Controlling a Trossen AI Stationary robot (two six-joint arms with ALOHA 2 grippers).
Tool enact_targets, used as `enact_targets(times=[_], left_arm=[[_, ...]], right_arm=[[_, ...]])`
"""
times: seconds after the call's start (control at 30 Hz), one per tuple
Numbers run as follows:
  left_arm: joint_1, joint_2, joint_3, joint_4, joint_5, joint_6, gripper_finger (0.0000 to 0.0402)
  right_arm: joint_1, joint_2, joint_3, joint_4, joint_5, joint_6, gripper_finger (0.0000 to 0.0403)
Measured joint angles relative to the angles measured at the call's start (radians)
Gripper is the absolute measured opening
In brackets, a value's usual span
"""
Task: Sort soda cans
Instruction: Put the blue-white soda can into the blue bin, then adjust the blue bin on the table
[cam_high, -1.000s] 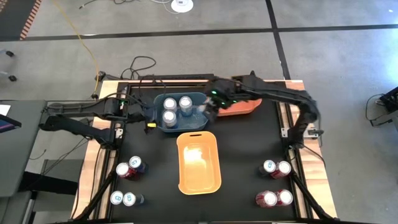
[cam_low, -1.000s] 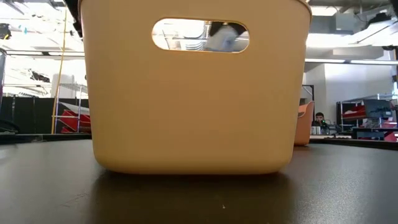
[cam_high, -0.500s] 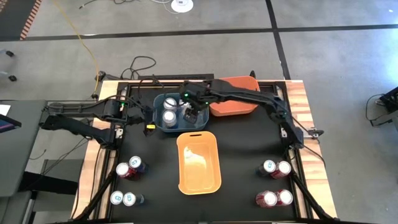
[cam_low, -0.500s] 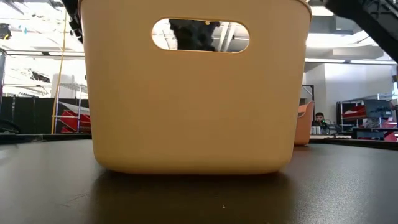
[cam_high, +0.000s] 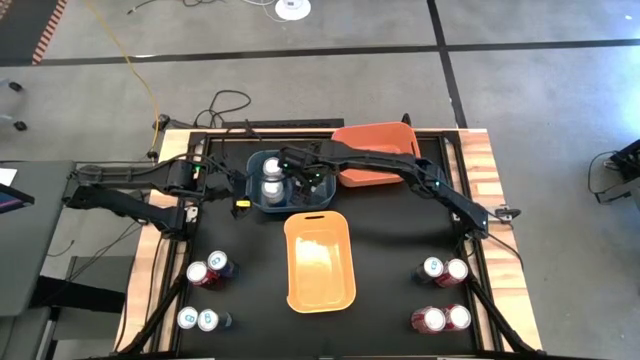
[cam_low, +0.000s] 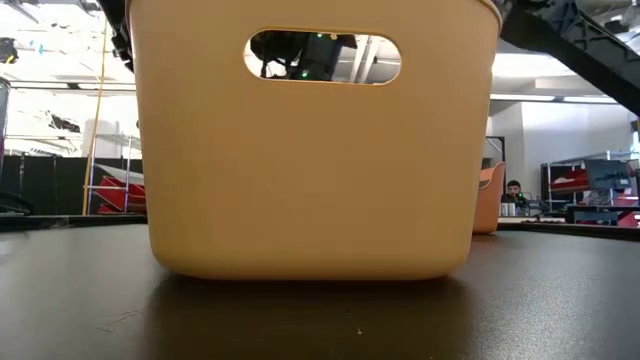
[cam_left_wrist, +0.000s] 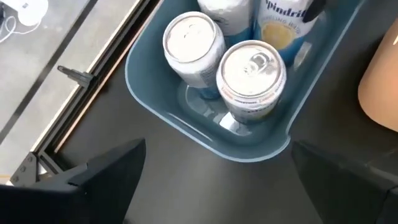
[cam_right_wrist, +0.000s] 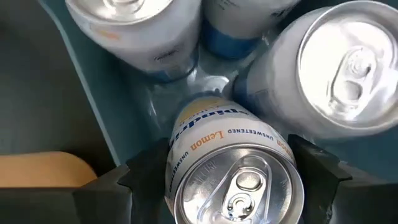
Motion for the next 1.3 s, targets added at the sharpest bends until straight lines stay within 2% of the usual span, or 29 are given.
enact_targets(times=[0.5,0.93,1.0,1.17,1.3], left_arm=[[0.000,0.000,0.000,-0.001,0.000,-0.003,0.0398],[0.000,0.000,0.000,-0.009,0.001,-0.010,0.0398],[-0.003,0.000,0.000,-0.005,-0.016,-0.003,0.0398],[-0.044,-0.011,-0.001,-0.005,-0.135,0.001,0.0398],[-0.076,-0.036,-0.007,-0.011,-0.146,-0.002,0.0398]], right_arm=[[0.027,-0.005,0.013,0.070,0.003,-0.043,0.0348],[0.028,-0.018,0.017,0.045,0.004,-0.022,0.0356],[0.028,-0.030,0.035,0.032,0.004,-0.027,0.0356],[0.036,-0.092,0.057,-0.014,0.004,-0.074,0.0356],[0.043,-0.169,0.057,-0.085,0.035,-0.096,0.0356]])
